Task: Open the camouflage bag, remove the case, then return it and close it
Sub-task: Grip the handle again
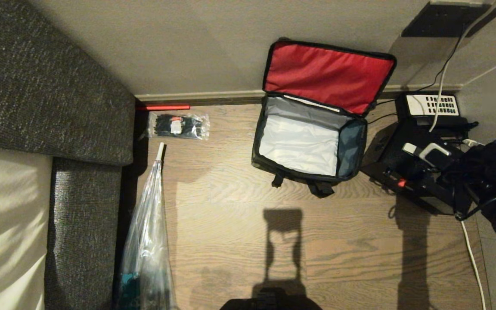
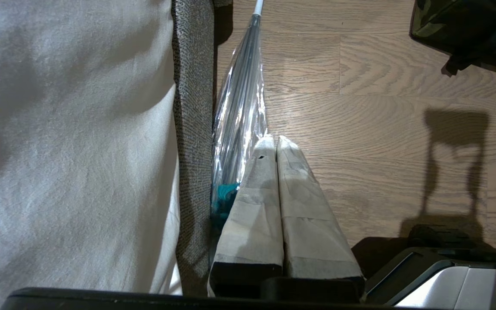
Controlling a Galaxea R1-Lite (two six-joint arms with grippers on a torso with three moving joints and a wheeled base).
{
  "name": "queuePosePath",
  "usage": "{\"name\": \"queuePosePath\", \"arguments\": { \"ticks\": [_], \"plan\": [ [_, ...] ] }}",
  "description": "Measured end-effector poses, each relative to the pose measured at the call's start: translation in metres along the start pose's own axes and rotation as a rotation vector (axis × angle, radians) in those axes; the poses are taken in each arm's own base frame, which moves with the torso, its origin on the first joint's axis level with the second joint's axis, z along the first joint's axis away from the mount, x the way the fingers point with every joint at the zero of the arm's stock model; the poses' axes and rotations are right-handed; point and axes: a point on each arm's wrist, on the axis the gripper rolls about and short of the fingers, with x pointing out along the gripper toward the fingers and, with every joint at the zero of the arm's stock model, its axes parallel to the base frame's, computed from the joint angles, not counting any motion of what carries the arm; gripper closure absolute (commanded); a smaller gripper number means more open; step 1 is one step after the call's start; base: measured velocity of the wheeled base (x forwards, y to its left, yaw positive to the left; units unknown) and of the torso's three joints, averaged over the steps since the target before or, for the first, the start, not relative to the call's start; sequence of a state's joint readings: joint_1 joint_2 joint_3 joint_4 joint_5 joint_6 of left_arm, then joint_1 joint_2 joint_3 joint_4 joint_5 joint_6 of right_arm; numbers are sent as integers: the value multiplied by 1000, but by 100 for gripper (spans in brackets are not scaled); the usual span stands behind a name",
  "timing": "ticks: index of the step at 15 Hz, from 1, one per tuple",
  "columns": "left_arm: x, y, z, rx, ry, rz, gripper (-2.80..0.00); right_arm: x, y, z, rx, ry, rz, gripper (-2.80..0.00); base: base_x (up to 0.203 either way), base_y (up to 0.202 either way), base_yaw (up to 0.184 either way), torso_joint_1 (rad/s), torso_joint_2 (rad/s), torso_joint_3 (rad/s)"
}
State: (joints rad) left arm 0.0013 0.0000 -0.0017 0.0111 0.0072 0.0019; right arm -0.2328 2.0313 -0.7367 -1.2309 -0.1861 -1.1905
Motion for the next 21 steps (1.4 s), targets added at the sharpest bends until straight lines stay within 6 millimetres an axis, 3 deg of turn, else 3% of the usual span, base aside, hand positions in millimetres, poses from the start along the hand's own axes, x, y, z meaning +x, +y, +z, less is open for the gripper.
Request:
{"name": "queuePosePath", "arguments": {
  "ticks": [7,13,21],
  "plan": [
    [0,0,0,0,-1,0,0,32,14,1,6,22,-87,-280,0,0,0,0,0,0],
    [0,0,0,0,-1,0,0,67,-1,11,28,42,-226,-280,0,0,0,0,0,0],
    [0,0,0,0,0,0,0,90,-5,7,42,134,-271,-280,0,0,0,0,0,0]
  ]
}}
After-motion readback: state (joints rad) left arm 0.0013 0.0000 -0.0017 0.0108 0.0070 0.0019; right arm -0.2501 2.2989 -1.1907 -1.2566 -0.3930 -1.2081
